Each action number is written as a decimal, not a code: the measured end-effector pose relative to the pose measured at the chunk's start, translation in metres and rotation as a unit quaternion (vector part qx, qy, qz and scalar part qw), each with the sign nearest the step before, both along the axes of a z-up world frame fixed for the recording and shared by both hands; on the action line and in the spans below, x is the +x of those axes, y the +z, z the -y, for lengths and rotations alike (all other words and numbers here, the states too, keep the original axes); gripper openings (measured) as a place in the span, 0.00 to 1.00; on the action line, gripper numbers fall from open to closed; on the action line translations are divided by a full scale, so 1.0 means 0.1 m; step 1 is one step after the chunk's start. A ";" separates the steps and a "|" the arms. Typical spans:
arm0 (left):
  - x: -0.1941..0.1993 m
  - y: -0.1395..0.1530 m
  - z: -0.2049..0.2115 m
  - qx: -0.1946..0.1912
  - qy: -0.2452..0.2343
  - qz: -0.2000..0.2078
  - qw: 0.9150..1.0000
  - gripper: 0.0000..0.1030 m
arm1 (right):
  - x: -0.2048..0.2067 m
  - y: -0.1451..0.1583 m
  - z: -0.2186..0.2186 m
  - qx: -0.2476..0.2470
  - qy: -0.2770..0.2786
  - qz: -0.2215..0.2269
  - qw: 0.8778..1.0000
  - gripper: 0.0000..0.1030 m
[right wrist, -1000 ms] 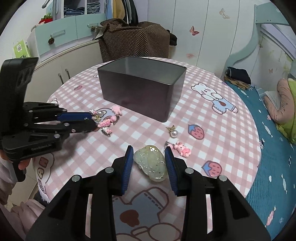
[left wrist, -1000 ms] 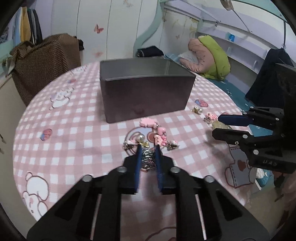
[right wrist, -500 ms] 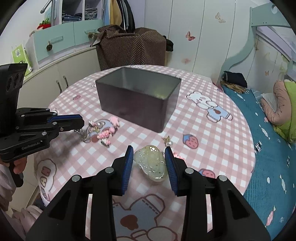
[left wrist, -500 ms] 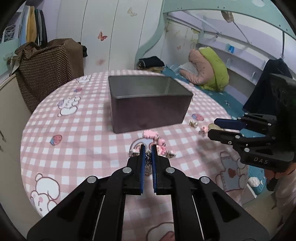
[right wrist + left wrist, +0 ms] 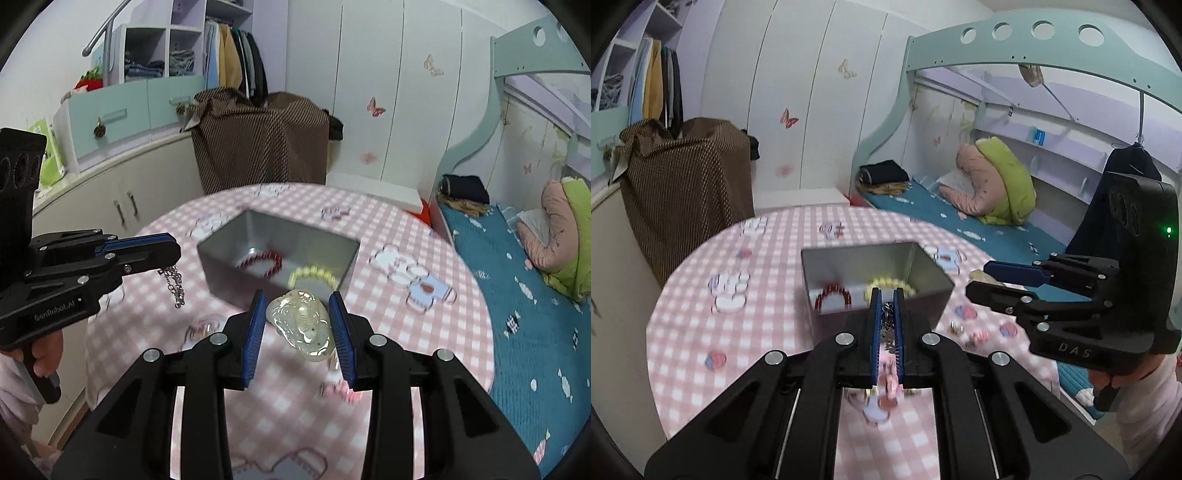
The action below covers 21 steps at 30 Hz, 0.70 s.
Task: Organize jewelry
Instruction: 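Lower the keychain into the box with the left gripper while the right lowers the pendant in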
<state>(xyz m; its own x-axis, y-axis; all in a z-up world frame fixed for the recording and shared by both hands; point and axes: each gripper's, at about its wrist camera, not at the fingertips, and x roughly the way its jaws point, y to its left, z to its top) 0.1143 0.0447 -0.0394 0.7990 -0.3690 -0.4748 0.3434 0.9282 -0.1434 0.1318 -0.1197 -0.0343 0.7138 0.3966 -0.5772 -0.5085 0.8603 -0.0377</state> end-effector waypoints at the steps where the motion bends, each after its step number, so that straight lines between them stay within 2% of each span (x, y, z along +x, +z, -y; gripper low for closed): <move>1: 0.04 0.04 0.01 0.000 0.001 0.003 1.000 0.06 | 0.03 0.02 -0.01 0.004 0.001 0.001 1.000 0.32; 8: 0.33 0.11 0.00 -0.006 0.011 0.005 1.000 0.06 | 0.29 0.09 -0.12 0.014 -0.002 0.000 1.000 0.32; 21: 0.82 -0.13 -0.12 -0.025 0.034 -0.040 0.998 0.06 | 0.72 -0.11 -0.23 0.013 -0.009 -0.036 0.999 0.32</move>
